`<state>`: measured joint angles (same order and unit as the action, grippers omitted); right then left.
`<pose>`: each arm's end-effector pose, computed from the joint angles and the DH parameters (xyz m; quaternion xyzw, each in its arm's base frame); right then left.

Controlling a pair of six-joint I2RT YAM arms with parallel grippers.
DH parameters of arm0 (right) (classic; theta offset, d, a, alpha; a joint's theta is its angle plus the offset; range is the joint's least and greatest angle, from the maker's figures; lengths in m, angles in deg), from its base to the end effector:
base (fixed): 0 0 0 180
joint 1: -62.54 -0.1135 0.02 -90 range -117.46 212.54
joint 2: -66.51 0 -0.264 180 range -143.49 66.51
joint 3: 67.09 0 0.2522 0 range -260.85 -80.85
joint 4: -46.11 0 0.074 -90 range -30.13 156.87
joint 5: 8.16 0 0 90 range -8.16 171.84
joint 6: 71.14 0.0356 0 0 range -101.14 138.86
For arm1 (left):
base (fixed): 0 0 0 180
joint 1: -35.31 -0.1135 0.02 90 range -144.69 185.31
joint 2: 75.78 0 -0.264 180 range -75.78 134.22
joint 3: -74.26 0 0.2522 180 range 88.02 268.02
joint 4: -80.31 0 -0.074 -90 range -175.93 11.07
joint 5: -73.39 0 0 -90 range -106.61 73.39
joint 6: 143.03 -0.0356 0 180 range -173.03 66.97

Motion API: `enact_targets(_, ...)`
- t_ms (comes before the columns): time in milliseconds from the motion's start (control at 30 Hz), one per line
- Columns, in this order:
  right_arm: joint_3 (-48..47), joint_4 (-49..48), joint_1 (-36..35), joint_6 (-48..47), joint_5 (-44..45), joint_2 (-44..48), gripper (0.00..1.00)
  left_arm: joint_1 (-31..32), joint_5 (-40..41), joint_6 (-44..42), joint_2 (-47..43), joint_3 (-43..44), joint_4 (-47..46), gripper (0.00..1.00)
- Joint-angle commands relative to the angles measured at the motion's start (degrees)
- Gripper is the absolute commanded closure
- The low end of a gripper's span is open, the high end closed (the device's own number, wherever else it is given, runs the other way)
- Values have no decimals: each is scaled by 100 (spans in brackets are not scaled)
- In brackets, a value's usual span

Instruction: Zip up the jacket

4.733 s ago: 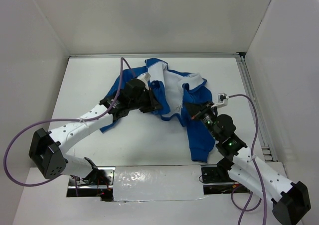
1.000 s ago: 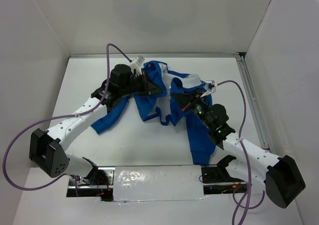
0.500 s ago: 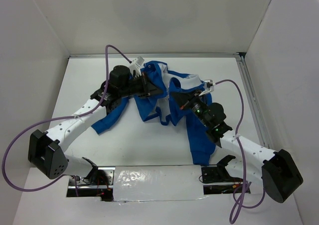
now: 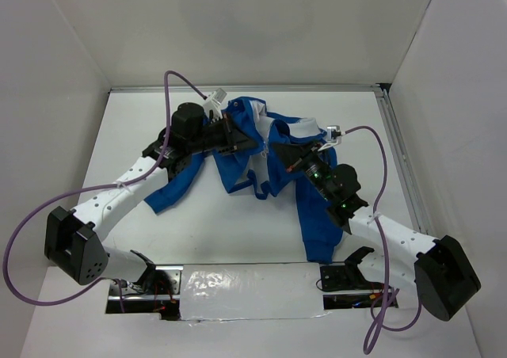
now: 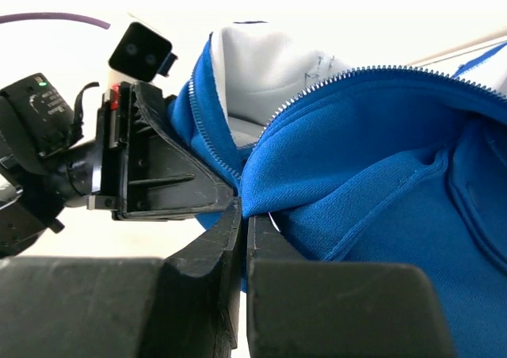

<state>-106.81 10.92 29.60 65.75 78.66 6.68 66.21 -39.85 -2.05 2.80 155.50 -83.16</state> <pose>0.1919 0.1267 0.2835 0.0520 0.6061 0.5221 0.5978 0.2702 -0.1781 0.3584 -0.0122 0.7810 -0.5155 0.3523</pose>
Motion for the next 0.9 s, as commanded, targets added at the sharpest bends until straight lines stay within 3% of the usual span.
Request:
enact_targets(0,-182,-730,8,92,116,-2,100,-13,-268,79,-142,46,-400,100)
enact_targets(500,-208,-765,17,338,212,-107,100,-22,-584,140,-291,-139,-628,100)
enact_targets(733,-15,-1598,-1,707,-103,-520,100,-13,-655,412,-265,-183,-734,100)
enact_targets(867,29,-1600,-62,751,-34,-512,100,-13,-585,483,-256,-192,-672,100)
